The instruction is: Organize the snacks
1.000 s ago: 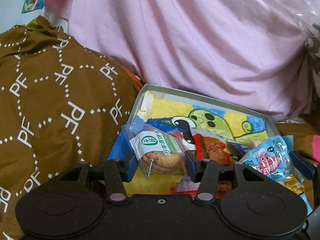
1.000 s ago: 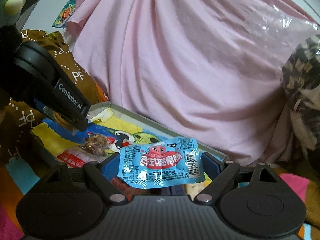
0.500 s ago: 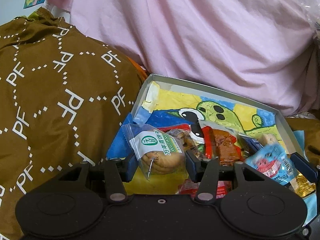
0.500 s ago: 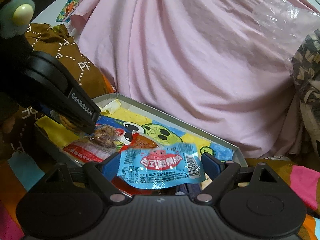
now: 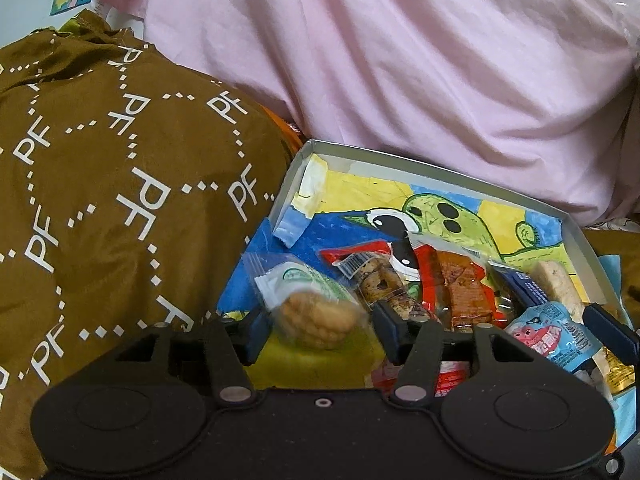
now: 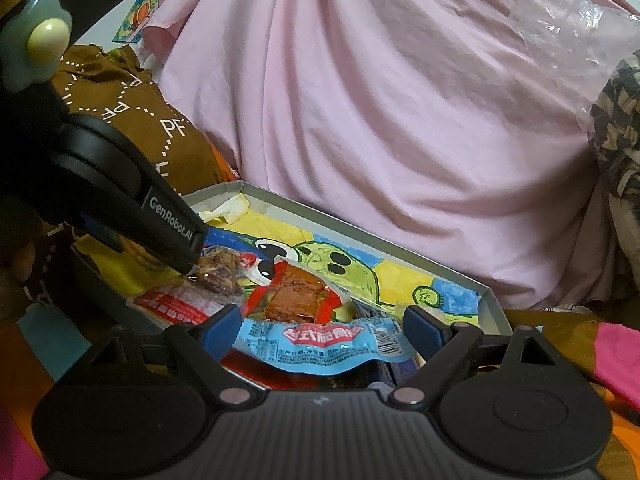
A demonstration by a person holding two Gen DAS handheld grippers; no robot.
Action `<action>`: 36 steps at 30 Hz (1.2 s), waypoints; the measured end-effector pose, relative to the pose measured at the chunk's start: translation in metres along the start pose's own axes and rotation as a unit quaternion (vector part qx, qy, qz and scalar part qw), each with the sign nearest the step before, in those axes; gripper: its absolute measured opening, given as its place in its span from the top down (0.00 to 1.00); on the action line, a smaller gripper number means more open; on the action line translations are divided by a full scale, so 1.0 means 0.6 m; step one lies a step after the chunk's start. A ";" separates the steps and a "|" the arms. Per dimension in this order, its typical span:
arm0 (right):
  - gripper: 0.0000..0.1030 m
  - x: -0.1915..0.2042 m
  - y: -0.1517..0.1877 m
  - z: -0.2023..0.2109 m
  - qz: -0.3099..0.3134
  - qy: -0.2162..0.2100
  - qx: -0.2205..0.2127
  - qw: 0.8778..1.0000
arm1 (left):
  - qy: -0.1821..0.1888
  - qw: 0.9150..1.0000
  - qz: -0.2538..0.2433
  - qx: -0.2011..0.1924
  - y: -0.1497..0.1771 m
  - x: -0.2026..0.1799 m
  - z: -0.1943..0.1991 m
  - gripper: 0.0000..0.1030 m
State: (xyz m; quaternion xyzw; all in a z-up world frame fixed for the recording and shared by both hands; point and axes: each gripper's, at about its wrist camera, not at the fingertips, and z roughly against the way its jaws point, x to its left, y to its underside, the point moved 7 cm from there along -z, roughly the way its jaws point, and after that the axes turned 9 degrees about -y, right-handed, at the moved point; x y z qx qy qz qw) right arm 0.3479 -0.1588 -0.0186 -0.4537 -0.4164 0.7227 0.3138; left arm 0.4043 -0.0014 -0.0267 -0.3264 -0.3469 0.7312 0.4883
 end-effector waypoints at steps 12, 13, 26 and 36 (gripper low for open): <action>0.09 0.001 0.001 -0.001 -0.004 0.000 0.002 1.000 | 0.001 1.000 -0.001 -0.009 -0.003 -0.004 0.014 0.18; 0.08 0.001 0.001 -0.001 -0.004 -0.001 0.002 1.000 | 0.002 1.000 0.001 -0.009 -0.004 -0.004 0.015 0.17; 0.01 -0.020 0.002 -0.004 -0.064 -0.023 0.008 0.998 | 0.004 1.000 0.018 -0.020 -0.014 -0.001 0.030 0.01; 0.00 -0.029 -0.009 0.011 -0.079 -0.021 0.002 0.997 | -0.001 0.999 0.029 -0.031 -0.028 0.005 0.051 0.01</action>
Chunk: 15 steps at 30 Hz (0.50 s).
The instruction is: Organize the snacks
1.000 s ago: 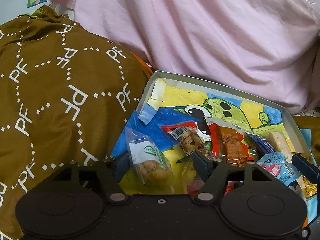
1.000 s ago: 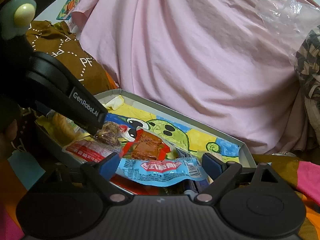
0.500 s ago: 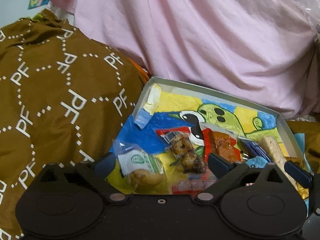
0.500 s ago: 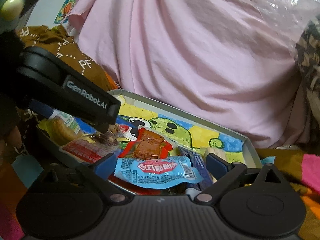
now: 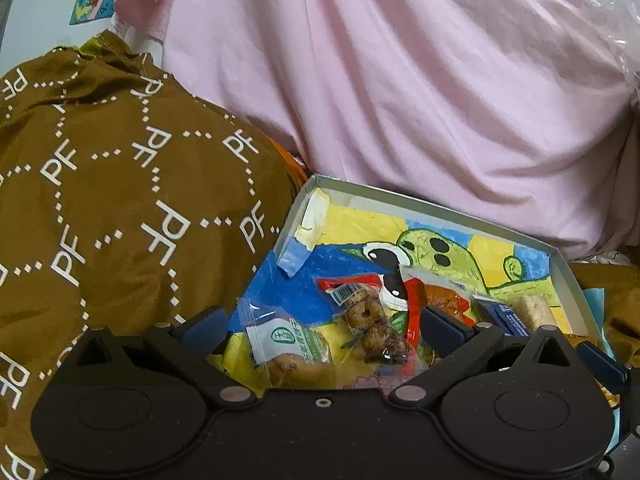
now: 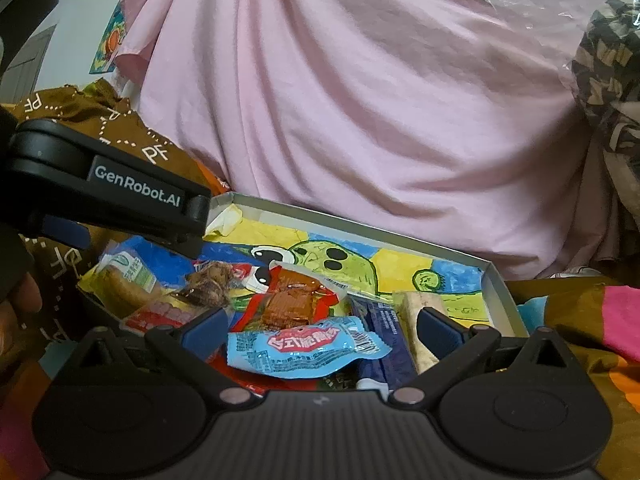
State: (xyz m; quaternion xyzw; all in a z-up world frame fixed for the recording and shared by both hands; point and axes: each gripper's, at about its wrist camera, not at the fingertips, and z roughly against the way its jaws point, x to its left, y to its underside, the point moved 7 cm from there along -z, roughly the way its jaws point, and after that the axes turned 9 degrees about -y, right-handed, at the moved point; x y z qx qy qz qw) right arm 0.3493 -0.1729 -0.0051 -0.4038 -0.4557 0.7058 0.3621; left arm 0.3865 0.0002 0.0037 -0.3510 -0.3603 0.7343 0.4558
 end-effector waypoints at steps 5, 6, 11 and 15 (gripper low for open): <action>0.00 -0.010 -0.009 0.014 -0.012 0.008 -0.006 1.000 | -0.001 1.000 0.005 -0.004 -0.008 0.002 0.011 0.01; 0.00 -0.013 -0.011 0.017 -0.015 0.009 -0.008 1.000 | -0.002 1.000 0.006 -0.005 -0.009 0.003 0.014 0.01; 0.00 -0.028 -0.022 0.036 -0.036 0.019 -0.017 0.999 | -0.003 1.000 0.011 -0.011 -0.014 0.004 0.030 0.01; 0.00 -0.041 -0.033 0.057 -0.055 0.027 -0.027 0.998 | -0.003 1.000 0.012 -0.017 -0.017 0.005 0.047 0.01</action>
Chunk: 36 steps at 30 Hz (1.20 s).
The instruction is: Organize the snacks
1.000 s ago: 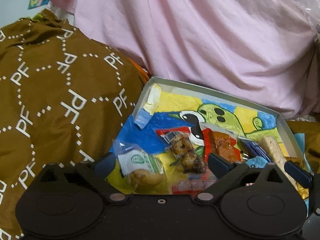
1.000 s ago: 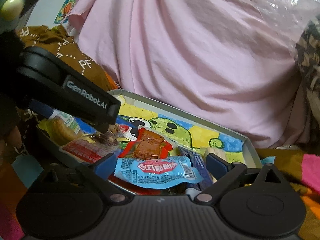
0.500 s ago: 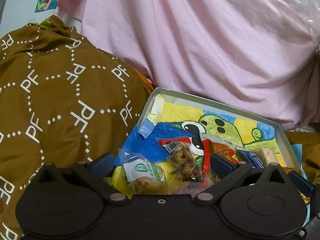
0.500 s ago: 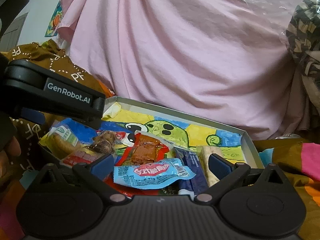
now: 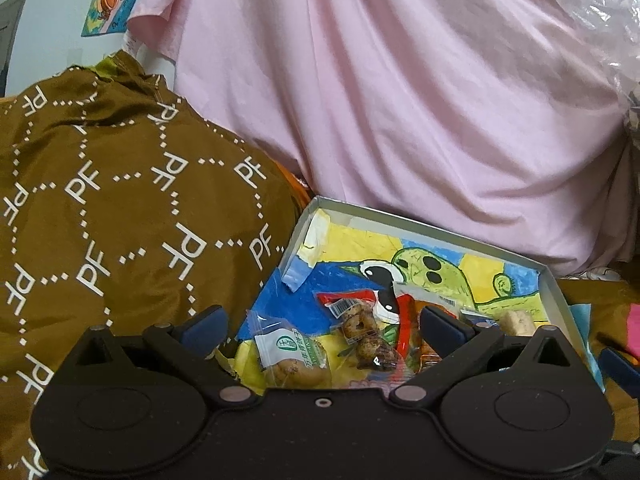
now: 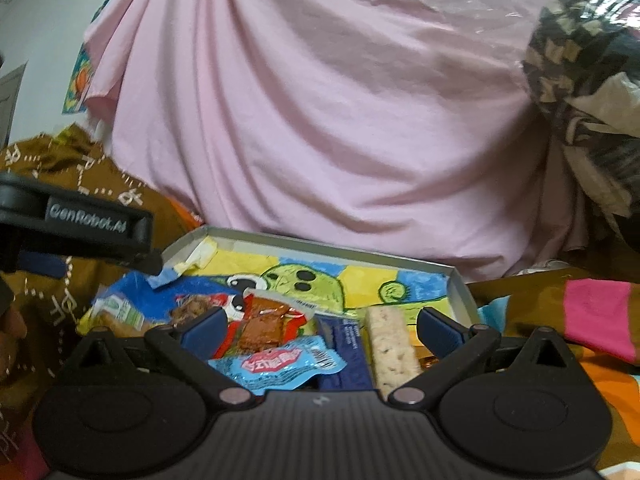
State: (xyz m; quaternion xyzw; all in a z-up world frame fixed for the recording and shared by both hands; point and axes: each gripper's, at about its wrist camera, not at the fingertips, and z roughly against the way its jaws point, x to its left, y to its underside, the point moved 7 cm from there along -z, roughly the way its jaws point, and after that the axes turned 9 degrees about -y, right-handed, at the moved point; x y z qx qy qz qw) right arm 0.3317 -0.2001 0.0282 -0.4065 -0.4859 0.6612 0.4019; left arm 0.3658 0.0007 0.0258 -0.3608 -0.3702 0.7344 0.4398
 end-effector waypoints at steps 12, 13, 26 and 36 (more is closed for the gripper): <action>0.00 -0.024 -0.030 0.062 -0.025 0.022 -0.017 0.999 | 0.004 1.000 0.004 -0.010 -0.006 0.010 0.058 0.01; 0.00 -0.024 -0.032 0.067 -0.024 0.023 -0.019 0.999 | 0.004 1.000 0.003 -0.010 -0.006 0.010 0.062 0.01; 0.00 -0.021 -0.050 0.134 -0.025 0.032 -0.033 0.999 | 0.002 1.000 0.002 -0.012 0.002 0.033 0.124 0.01; 0.00 -0.018 -0.049 0.180 -0.027 0.040 -0.035 0.998 | 0.000 1.000 -0.003 -0.017 0.005 0.052 0.171 0.01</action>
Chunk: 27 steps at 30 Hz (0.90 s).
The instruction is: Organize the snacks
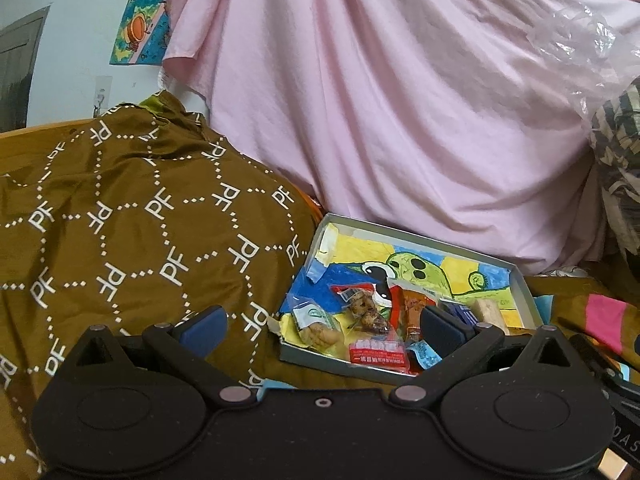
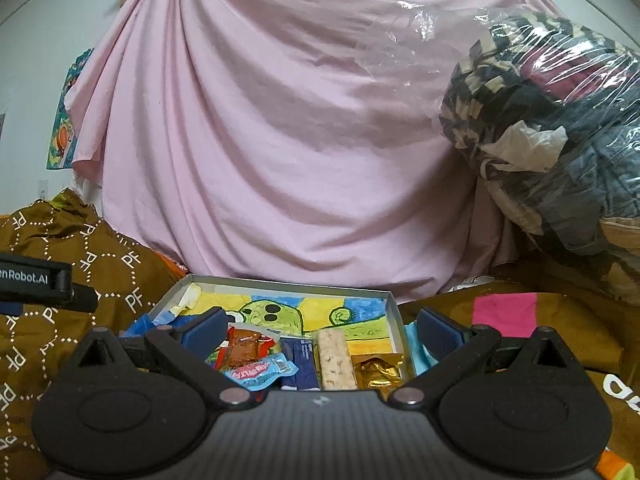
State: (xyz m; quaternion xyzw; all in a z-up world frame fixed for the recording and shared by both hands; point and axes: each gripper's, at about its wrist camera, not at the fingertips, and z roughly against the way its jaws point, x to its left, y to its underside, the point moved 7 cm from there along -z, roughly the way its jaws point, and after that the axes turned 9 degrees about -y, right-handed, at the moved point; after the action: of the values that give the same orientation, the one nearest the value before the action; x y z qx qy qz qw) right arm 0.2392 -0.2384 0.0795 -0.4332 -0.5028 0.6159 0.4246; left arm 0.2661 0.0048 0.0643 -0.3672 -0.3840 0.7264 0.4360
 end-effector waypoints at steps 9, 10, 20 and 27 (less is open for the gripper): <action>0.00 0.012 0.016 0.040 0.014 0.000 0.006 1.000 | 0.004 1.000 -0.006 0.000 0.014 0.014 0.034 0.01; 0.00 0.014 0.018 0.044 0.015 -0.001 0.006 1.000 | 0.004 1.000 -0.008 0.000 0.017 0.015 0.037 0.01; 0.00 0.031 0.036 0.082 0.017 -0.014 0.016 1.000 | 0.006 1.000 -0.015 0.005 0.047 0.030 0.066 0.01; 0.00 0.035 0.042 0.096 0.017 -0.017 0.021 1.000 | 0.006 1.000 -0.023 0.008 0.069 0.040 0.082 0.01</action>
State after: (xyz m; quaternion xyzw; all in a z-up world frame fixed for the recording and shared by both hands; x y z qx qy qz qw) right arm 0.1760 -0.2361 0.0593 -0.4223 -0.4898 0.6403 0.4145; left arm 0.2004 0.0019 0.0447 -0.3590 -0.3835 0.7170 0.4582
